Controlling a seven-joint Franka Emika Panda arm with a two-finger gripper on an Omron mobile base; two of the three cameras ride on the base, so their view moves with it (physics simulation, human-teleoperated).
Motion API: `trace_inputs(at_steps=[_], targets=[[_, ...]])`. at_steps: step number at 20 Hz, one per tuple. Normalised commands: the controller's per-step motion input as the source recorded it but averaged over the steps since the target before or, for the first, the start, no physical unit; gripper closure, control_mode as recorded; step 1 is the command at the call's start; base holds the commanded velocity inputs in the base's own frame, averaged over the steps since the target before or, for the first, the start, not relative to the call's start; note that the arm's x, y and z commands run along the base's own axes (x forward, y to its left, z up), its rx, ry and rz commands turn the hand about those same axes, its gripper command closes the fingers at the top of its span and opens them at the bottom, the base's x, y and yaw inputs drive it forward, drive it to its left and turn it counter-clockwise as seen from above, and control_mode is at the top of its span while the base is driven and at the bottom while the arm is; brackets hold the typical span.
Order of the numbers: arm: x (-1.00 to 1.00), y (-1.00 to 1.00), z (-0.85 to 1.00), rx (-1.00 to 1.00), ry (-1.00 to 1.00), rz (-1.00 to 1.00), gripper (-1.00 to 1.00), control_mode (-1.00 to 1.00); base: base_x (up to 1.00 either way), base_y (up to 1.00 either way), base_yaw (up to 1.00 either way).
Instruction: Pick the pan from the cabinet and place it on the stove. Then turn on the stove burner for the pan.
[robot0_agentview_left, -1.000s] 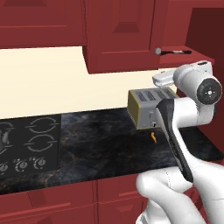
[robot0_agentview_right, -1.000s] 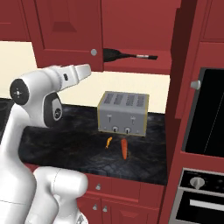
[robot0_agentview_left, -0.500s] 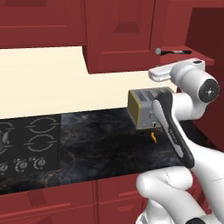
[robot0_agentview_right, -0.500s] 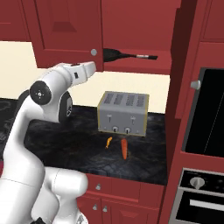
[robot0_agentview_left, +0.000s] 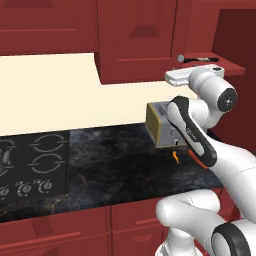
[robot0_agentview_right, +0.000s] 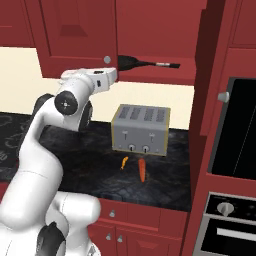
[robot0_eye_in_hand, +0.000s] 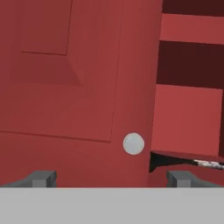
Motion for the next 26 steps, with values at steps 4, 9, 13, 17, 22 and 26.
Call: trace_inputs(at_steps=[4, 9, 13, 17, 22, 26], targets=[[0.38, -0.18, 0.07, 0.01, -0.08, 0.00, -1.00, -1.00, 0.00, 0.00, 0.00], [0.40, -0.18, 0.10, 0.03, -0.07, 0.00, -1.00, -1.00, 0.00, 0.00, 0.00], [0.35, -0.10, 0.03, 0.05, -0.04, 0.00, -1.00, -1.00, 0.00, 0.00, 0.00], [0.31, -0.03, 0.00, 0.05, -0.03, 0.00, -1.00, -1.00, 0.00, 0.00, 0.00], [0.34, -0.01, 0.00, 0.05, -0.01, 0.02, -1.00, -1.00, 0.00, 0.00, 0.00], [0.27, -0.03, 0.05, 0.06, -0.02, 0.03, -1.00, -1.00, 0.00, 0.00, 0.00]])
